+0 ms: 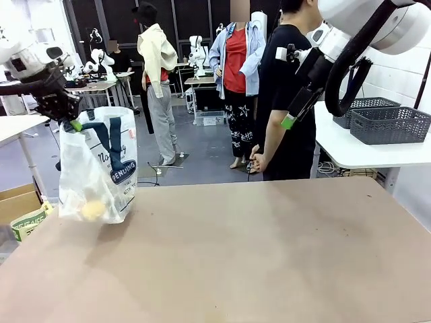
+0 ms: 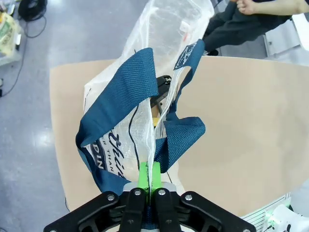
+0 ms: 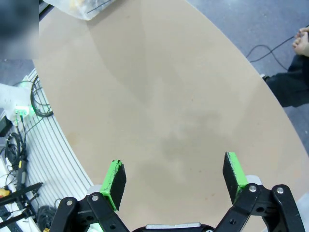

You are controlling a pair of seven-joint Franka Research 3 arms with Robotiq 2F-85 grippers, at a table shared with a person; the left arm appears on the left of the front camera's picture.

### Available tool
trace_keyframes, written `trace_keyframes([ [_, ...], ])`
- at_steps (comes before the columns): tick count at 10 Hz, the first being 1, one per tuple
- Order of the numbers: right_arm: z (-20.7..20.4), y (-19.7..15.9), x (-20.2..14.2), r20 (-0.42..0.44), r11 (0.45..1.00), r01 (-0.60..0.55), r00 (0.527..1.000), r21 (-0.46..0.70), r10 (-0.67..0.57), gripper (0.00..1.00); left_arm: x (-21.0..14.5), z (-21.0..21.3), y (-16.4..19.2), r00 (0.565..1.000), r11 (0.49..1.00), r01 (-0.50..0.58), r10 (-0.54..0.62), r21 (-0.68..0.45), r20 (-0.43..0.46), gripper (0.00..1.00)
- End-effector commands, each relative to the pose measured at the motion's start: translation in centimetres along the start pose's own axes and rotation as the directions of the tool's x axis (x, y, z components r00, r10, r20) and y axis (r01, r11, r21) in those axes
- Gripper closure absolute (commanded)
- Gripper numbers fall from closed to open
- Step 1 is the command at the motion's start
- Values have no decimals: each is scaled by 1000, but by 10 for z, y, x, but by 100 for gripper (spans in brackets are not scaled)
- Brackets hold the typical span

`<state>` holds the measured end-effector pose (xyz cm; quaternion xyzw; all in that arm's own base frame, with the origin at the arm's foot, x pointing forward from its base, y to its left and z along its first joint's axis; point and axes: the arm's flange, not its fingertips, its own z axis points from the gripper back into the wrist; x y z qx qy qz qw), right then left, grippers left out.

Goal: Transfer purchased items from the store into the shopping bag.
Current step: Move the Reusable shopping bag to the right side of the table.

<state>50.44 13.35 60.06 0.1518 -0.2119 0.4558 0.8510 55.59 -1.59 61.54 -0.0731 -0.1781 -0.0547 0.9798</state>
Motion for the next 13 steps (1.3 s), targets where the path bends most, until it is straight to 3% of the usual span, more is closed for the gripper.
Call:
trace_keyframes([
  [1, 0, 2, 0, -17, 1000, 15, 1000, -1, -15, 0, -2, -9, 17, 1000, 1000, -3, 4, -26, 9, 100],
  [5, 0, 2, 0, -17, 1000, 15, 1000, -1, -15, 0, -13, -35, 42, 996, 999, -38, 40, 31, -85, 100],
  [9, 0, 2, 0, -17, 1000, 15, 1000, -1, -15, 0, -22, -36, 49, 992, 997, -31, 39, 66, -120, 100],
  [10, 0, 2, 0, -17, 1000, 15, 1000, -1, -15, 0, -22, -36, 50, 991, 997, -27, 37, 74, -127, 89],
  [13, 0, 2, 0, -17, 1000, 15, 1000, -1, -15, 0, -20, -28, 40, 989, 995, -7, 21, 95, -144, 30],
])
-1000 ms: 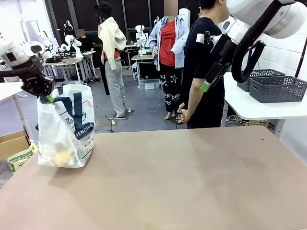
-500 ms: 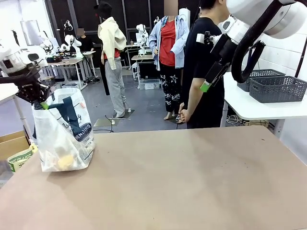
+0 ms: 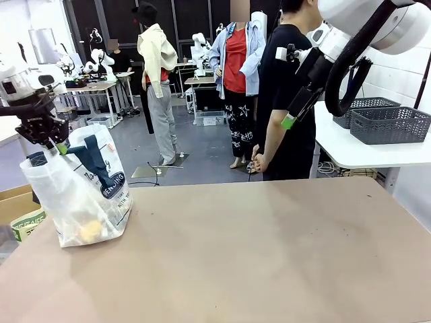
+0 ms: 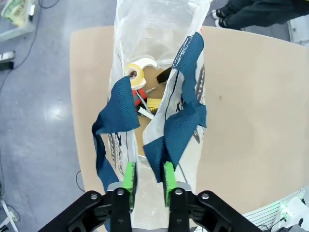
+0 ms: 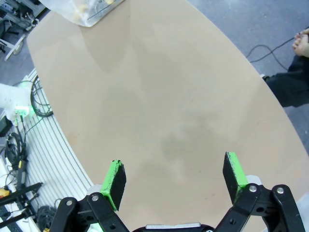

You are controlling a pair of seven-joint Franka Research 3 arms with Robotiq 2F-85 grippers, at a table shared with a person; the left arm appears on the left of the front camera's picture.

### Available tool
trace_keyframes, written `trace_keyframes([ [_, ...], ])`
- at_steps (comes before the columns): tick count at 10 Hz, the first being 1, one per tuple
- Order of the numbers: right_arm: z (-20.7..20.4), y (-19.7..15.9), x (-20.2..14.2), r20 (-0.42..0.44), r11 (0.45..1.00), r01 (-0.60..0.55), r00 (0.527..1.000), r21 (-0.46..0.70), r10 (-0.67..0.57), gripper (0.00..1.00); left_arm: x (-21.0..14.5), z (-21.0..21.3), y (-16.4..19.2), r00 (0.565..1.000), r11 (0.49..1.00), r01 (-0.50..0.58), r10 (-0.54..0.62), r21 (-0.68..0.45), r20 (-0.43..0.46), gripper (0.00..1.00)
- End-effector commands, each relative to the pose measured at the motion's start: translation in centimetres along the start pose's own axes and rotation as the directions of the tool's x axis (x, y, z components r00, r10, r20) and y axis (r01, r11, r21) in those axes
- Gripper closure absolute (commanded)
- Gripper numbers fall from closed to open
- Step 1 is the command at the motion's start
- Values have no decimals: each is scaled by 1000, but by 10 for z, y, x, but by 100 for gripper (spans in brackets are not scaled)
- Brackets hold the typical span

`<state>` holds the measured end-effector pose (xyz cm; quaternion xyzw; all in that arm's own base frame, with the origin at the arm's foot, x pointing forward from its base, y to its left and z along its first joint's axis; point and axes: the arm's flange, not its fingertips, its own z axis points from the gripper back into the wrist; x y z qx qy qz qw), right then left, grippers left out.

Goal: Transfer purchased items from the store into the shopping bag.
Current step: Move the Reusable shopping bag to the right side of the table.

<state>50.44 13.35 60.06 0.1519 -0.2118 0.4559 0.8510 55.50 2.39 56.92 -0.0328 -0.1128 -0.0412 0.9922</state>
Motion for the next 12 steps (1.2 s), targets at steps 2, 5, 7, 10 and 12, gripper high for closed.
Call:
trace_keyframes([
  [2, 0, 1, 0, -16, 1000, 15, 1000, -1, -15, 0, 2, 18, -15, 999, 999, 39, -39, 18, -8, 0],
  [5, 0, 1, 0, -16, 1000, 15, 1000, -1, -15, 0, 3, 34, -31, 996, 996, 84, -84, 5, 13, 0],
  [7, 0, 1, 0, -16, 1000, 15, 1000, -1, -15, 0, 2, 40, -35, 995, 995, 101, -101, 2, 21, 0],
  [10, 0, 1, 0, -16, 1000, 15, 1000, -1, -15, 0, -1, 54, -47, 985, 985, 171, -170, -21, 36, 0],
  [12, 0, 1, 0, -16, 1000, 15, 1000, -1, -15, 0, -4, 63, -54, 977, 977, 209, -208, -32, 42, 0],
])
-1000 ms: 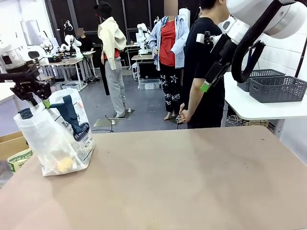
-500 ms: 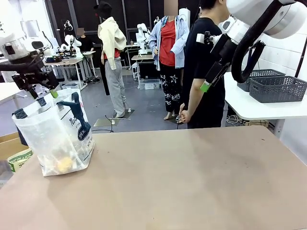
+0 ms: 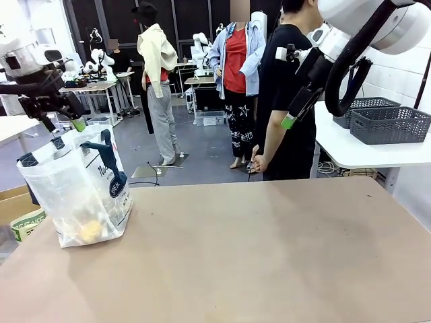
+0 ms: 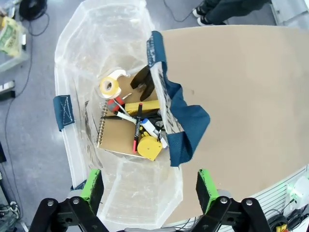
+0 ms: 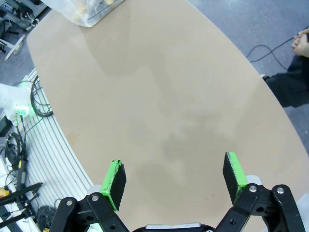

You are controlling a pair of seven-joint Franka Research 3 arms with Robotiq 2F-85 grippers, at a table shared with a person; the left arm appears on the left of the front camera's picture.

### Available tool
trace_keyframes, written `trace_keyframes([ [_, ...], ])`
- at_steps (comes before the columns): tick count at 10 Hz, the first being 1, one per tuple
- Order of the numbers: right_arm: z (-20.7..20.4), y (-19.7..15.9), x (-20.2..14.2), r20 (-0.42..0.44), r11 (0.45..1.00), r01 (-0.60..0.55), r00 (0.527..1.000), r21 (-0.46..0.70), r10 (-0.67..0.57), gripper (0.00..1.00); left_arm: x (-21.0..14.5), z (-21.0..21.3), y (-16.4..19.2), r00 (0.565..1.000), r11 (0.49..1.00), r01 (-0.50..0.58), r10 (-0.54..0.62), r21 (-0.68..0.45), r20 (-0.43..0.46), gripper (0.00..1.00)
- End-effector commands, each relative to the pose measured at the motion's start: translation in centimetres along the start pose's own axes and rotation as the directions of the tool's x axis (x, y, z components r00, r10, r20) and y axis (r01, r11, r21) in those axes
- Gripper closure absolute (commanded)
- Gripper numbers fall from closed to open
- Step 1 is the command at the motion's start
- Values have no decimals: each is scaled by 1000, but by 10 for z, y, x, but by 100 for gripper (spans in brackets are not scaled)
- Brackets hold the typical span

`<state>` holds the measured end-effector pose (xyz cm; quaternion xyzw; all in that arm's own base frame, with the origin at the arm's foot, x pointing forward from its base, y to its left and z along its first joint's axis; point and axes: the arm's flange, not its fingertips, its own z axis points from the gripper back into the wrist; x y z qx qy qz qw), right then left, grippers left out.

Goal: Transfer purchased items from the store into the shopping bag.
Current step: Move the Reusable shopping bag to the right side of the table.

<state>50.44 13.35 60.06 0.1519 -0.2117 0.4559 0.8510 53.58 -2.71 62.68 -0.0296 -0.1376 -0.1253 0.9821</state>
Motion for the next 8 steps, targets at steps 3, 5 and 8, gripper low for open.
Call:
trace_keyframes([
  [3, 0, 1, 0, -16, 1000, 15, 1000, -1, -15, 0, 0, 0, 0, 1000, 1000, 0, 0, 0, 0, 0],
  [5, 0, 1, 0, -16, 1000, 15, 1000, -1, -15, 0, 0, 0, 0, 1000, 1000, 0, 0, 0, 0, 0],
  [8, 0, 1, 0, -16, 1000, 15, 1000, -1, -15, 0, 0, 0, 0, 1000, 1000, 0, 0, 0, 0, 0],
])
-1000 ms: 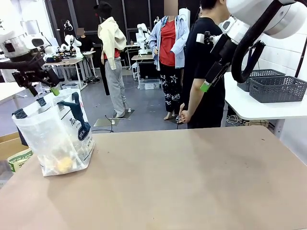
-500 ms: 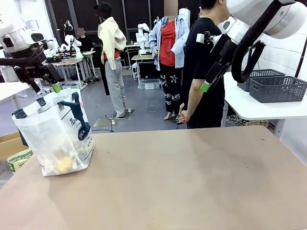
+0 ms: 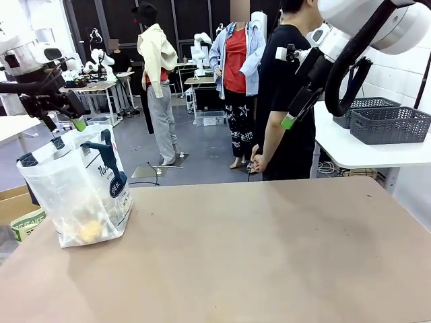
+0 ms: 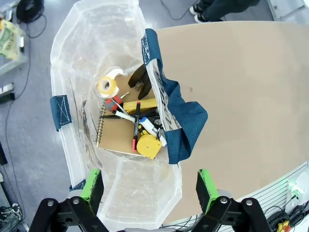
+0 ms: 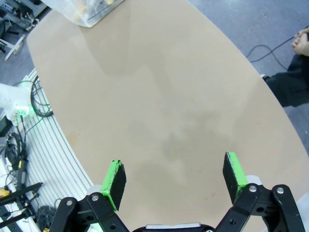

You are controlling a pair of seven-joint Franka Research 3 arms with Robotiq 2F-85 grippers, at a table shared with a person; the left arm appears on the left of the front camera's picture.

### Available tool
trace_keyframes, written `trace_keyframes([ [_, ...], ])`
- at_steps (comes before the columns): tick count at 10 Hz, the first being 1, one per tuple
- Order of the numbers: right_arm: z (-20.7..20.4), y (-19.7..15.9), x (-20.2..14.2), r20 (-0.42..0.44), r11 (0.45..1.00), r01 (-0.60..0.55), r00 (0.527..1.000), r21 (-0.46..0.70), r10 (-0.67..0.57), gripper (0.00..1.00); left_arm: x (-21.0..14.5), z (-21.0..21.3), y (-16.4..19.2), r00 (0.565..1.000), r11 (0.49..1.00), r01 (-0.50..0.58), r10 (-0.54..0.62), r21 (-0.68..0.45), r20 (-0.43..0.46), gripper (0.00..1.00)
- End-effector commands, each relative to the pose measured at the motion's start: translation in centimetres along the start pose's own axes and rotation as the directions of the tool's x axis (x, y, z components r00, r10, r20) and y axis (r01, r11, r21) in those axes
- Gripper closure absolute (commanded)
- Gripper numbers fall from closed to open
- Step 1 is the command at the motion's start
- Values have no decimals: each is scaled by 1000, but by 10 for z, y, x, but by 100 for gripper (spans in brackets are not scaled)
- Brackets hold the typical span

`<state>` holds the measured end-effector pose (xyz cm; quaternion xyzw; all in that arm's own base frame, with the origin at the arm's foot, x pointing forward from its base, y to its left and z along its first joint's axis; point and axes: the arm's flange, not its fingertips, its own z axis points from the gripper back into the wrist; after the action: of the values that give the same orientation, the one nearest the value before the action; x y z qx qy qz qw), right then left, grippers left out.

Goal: Transfer purchased items from the store into the shopping bag.
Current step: Move the Reusable shopping bag to the right side of the table.

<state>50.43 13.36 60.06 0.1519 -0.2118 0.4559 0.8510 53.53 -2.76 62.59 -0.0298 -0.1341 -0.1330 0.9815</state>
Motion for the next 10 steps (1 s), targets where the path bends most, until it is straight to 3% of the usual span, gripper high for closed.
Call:
trace_keyframes([
  [1, 0, 1, 0, -16, 1000, 15, 1000, -1, -15, 0, 1, 1, 1, 1000, 1000, -15, 15, 3, 7, 0],
  [8, 0, 1, 0, -16, 1000, 15, 1000, -1, -15, 0, 0, 0, 0, 1000, 1000, 0, 0, 0, 0, 0],
  [10, 0, 1, 0, -16, 1000, 15, 1000, -1, -15, 0, 3, 20, -13, 978, 971, 209, -208, -114, 21, 0],
])
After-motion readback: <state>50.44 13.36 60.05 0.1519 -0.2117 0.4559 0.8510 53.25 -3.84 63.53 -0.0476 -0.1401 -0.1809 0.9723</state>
